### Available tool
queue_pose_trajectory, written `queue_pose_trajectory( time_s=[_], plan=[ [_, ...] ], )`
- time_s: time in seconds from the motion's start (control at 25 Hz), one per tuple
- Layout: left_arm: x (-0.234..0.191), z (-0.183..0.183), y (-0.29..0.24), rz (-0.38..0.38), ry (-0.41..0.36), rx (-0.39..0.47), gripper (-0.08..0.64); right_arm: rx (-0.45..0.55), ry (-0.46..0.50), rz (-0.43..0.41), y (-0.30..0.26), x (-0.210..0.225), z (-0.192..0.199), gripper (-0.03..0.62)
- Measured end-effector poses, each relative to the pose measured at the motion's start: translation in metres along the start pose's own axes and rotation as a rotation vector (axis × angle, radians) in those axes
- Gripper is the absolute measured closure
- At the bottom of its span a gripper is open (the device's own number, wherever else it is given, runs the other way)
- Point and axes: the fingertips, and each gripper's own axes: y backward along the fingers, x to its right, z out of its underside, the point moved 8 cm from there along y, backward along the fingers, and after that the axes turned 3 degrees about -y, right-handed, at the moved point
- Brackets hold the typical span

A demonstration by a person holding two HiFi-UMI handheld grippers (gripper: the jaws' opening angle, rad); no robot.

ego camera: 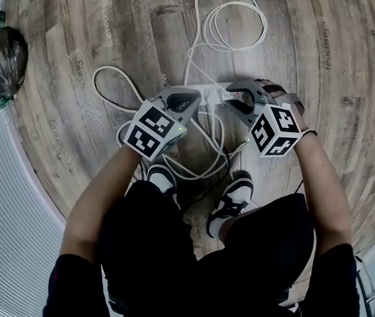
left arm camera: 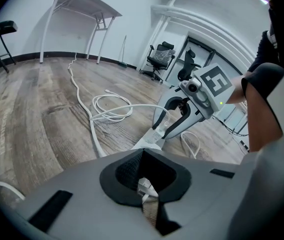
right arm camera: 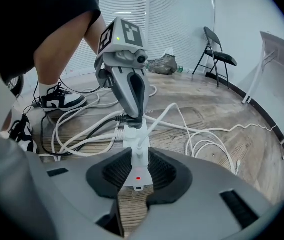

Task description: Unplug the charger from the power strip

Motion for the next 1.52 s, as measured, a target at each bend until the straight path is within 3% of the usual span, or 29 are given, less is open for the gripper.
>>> queue_pose_trajectory(
  time_s=[0.2, 0.44, 0.64, 0.84, 1.04, 1.12, 1.2, 1.32, 1.52],
  plan=[
    [0.002, -0.003, -0.002, -0.015, -0.022, -0.035, 0.537, -0.012, -0.011, -0.010, 0.001, -0.001, -0.002, 0.486],
    [0.007, -0.005, -0.007, -0.046, -0.077, -0.056, 0.537, 0.004, -0.115, -0.018, 0.002, -0.002, 0.002, 0.488],
    [0.007, -0.005, -0.009, -0.050, -0.066, -0.070, 0.537, -0.004, -0.116, -0.001, 0.003, -0.005, 0.003, 0.488],
    [0.008, -0.006, -0.009, -0.046, -0.038, -0.074, 0.537, 0.044, -0.188, -0.068, 0.006, 0.002, 0.009, 0.488],
    [0.008, -0.006, -0.009, -0.042, -0.033, -0.076, 0.537, 0.078, -0.156, -0.033, 0.016, 0.008, -0.018, 0.489],
    [0.010, -0.007, -0.003, -0.062, -0.042, -0.064, 0.537, 0.109, -0.188, -0.027, 0.028, 0.010, -0.029, 0.488],
    [0.010, -0.020, 0.016, -0.115, -0.035, -0.004, 0.537, 0.167, -0.279, 0.002, 0.051, 0.013, -0.038, 0.488],
    [0.016, -0.055, 0.068, -0.182, -0.002, 0.099, 0.537, 0.321, -0.518, 0.057, 0.105, 0.019, -0.055, 0.488],
    [0.053, -0.094, 0.172, -0.250, 0.086, 0.134, 0.537, 0.598, -0.882, 0.138, 0.206, 0.002, -0.088, 0.488]
  ],
)
